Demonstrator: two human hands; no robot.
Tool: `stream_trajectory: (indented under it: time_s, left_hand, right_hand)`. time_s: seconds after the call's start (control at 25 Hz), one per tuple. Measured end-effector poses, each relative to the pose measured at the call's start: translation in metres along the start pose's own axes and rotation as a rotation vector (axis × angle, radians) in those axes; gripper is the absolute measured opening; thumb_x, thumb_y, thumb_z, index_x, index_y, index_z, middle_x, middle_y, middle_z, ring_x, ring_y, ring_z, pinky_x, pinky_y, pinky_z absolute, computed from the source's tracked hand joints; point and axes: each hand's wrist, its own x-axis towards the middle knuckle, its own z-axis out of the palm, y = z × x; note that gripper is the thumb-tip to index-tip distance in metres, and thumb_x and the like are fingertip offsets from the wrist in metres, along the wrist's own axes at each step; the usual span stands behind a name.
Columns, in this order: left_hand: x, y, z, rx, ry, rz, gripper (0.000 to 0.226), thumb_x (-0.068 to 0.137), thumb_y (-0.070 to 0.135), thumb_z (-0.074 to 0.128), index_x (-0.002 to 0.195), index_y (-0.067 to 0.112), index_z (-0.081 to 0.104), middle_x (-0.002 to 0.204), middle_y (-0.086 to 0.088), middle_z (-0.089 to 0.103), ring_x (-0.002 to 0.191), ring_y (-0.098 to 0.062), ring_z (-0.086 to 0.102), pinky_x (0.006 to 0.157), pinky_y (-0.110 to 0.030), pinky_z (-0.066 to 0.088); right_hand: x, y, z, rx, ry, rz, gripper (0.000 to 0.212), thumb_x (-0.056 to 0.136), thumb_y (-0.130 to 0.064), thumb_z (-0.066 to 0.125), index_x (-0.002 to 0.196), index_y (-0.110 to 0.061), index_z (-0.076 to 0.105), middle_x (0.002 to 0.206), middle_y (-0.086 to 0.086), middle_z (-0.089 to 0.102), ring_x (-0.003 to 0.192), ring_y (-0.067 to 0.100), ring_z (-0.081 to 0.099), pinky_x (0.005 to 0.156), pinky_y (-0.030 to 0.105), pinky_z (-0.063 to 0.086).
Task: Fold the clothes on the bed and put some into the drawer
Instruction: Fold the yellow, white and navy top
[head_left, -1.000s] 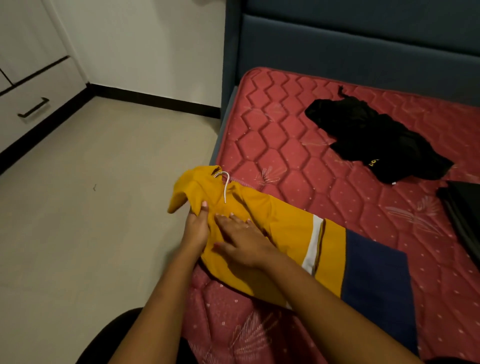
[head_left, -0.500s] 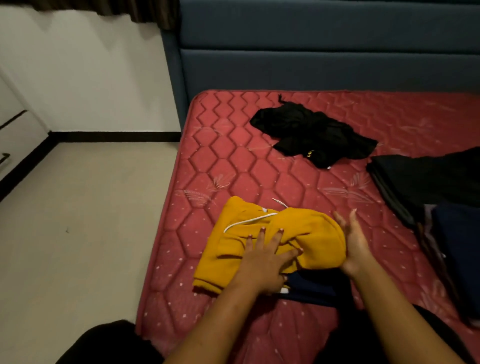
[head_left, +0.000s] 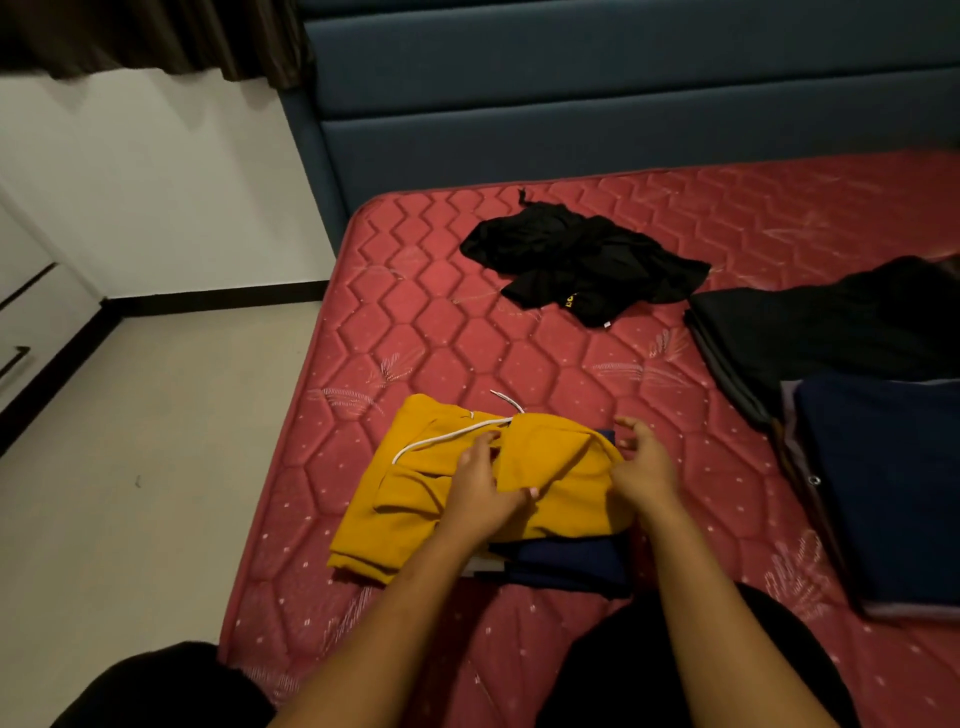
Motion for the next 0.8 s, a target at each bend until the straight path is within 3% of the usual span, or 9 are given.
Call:
stream_trajectory:
  time_s: [0.12,0.2,0.28,0.36,0.48,0.56,0.64,0.72,0.8]
  left_hand:
    - [0.005,0.018,0.01,-0.022,-0.064,0.111,0.044,0.076,0.004,0.07,0.118,0.013,0.06,0.107,0.0,0.063,0.105,-0.018,0.061,0.084,-0.02,0.043]
    - [0.003,0.026,0.017,-0.057,-0.084,0.286,0.042,0.068,-0.002,0.057,0.104,0.019,0.061,0.097,0.005,0.064,0.093,-0.014,0.061,0.081,-0.023,0.045]
    - [-0.002,0.024,0.024,-0.045,-0.23,0.389,0.039,0.069,0.001,0.058,0.099,0.025,0.057,0.094,0.006,0.064,0.091,-0.014,0.062,0.083,-0.028,0.049]
    - [-0.009,0.017,0.028,-0.146,-0.323,0.283,0.022,0.077,0.016,0.068,0.094,0.024,0.058,0.086,0.001,0.068,0.083,-0.011,0.064,0.079,-0.032,0.051]
    - [-0.008,0.0,0.026,-0.113,-0.217,0.216,0.008,0.082,0.03,0.061,0.085,0.023,0.063,0.081,0.003,0.068,0.08,-0.009,0.064,0.073,-0.029,0.049]
    - [-0.001,-0.006,0.023,0.191,-0.116,0.347,0.019,0.079,0.026,0.062,0.096,0.019,0.067,0.095,0.002,0.07,0.093,-0.018,0.064,0.081,-0.032,0.049]
    - [0.001,-0.004,0.026,0.468,-0.066,0.463,0.048,0.067,0.024,0.077,0.113,0.018,0.063,0.113,-0.003,0.066,0.108,-0.029,0.06,0.089,-0.038,0.048]
    - [0.0,-0.001,0.032,0.626,-0.094,0.501,0.082,0.052,0.027,0.087,0.124,0.023,0.049,0.126,-0.006,0.058,0.12,-0.034,0.052,0.092,-0.043,0.048]
    - [0.0,0.003,0.033,0.716,-0.143,0.47,0.093,0.051,0.034,0.087,0.131,0.025,0.041,0.133,-0.005,0.05,0.123,-0.032,0.045,0.095,-0.044,0.044]
  right_hand:
    - [-0.001,-0.005,0.013,0.018,-0.08,-0.074,0.068,0.064,0.0,0.057,0.125,-0.031,0.056,0.112,0.009,0.065,0.1,0.03,0.063,0.087,0.041,0.052]
    - [0.003,-0.008,0.012,0.162,0.016,-0.095,0.049,0.071,0.01,0.05,0.102,-0.025,0.066,0.099,0.009,0.069,0.09,0.028,0.064,0.078,0.035,0.051]
    - [0.007,-0.011,0.008,0.325,0.143,-0.059,0.045,0.069,0.015,0.043,0.077,-0.024,0.064,0.088,0.011,0.068,0.083,0.026,0.062,0.074,0.035,0.049]
    - [0.01,-0.01,0.006,0.388,0.247,0.014,0.044,0.067,0.014,0.038,0.065,-0.024,0.059,0.087,0.01,0.065,0.082,0.025,0.059,0.073,0.031,0.046]
    - [0.013,-0.01,0.01,0.474,0.272,0.111,0.036,0.079,0.006,0.043,0.07,-0.026,0.057,0.098,0.007,0.063,0.087,0.022,0.057,0.073,0.027,0.042]
    - [0.011,-0.015,0.012,0.451,0.265,0.022,0.022,0.085,-0.006,0.055,0.08,-0.027,0.059,0.101,0.007,0.063,0.086,0.02,0.059,0.076,0.028,0.044]
    - [0.007,-0.021,0.012,0.416,0.199,-0.119,0.016,0.084,-0.011,0.064,0.09,-0.024,0.06,0.09,0.004,0.062,0.073,0.015,0.057,0.072,0.028,0.044]
    - [-0.002,-0.028,0.011,0.41,0.113,-0.222,0.019,0.082,-0.009,0.067,0.094,-0.021,0.059,0.079,0.001,0.057,0.061,0.009,0.051,0.065,0.025,0.045]
    - [-0.012,-0.035,0.008,0.375,0.096,-0.364,0.019,0.081,-0.006,0.069,0.089,-0.02,0.06,0.071,-0.003,0.056,0.055,0.004,0.05,0.058,0.014,0.041]
